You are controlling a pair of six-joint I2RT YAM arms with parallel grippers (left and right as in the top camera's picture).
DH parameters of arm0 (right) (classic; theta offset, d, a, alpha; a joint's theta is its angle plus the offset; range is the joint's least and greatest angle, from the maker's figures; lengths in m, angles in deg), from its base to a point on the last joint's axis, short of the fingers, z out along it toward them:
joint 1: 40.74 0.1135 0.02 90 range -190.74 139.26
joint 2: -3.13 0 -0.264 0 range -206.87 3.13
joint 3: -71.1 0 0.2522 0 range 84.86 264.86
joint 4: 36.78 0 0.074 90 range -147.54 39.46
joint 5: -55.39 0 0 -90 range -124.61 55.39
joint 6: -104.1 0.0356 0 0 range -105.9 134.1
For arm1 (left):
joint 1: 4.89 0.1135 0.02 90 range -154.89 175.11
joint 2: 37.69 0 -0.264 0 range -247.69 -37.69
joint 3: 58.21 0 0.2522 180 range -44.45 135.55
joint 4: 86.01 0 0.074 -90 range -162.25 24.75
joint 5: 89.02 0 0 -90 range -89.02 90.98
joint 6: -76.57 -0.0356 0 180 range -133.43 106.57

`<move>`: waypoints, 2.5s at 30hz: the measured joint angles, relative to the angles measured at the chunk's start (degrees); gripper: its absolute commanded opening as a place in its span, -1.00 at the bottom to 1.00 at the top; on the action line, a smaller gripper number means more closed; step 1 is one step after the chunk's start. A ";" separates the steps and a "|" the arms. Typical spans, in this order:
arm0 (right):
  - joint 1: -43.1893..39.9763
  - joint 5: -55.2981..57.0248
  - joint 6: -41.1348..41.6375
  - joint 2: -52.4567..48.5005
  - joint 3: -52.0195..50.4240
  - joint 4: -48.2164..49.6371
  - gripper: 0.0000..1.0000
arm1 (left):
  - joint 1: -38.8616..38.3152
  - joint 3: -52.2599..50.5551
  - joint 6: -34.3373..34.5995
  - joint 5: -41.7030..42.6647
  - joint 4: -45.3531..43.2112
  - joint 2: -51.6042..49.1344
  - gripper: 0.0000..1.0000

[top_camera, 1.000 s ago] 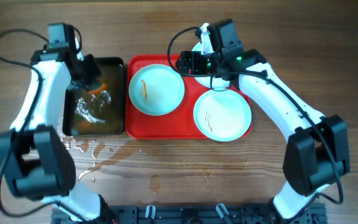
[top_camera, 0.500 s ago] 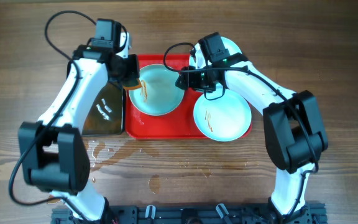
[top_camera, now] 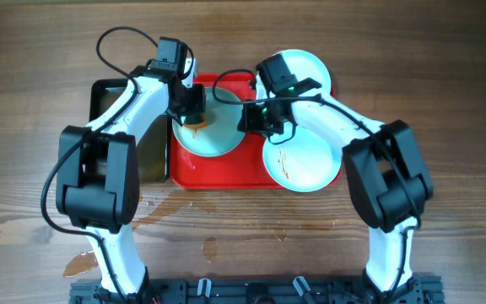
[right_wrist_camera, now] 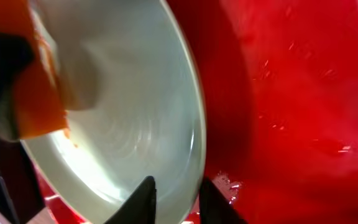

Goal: Clean dirty plates on tray and stack at the side
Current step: 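Scrub the held plate with the sponge in the left gripper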

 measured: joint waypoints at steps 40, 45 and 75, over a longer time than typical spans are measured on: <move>0.09 2.10 4.15 -0.70 0.00 -0.37 -0.91 | -4.02 1.49 17.25 -7.91 18.80 -1.99 -0.92; 0.07 1.88 3.52 -0.70 0.00 -0.37 -0.90 | -11.89 1.11 10.67 -3.39 11.41 -1.99 -0.92; -0.20 2.32 6.38 -0.79 0.00 1.22 -0.91 | -12.24 -3.34 32.46 -36.02 11.47 -1.53 -0.92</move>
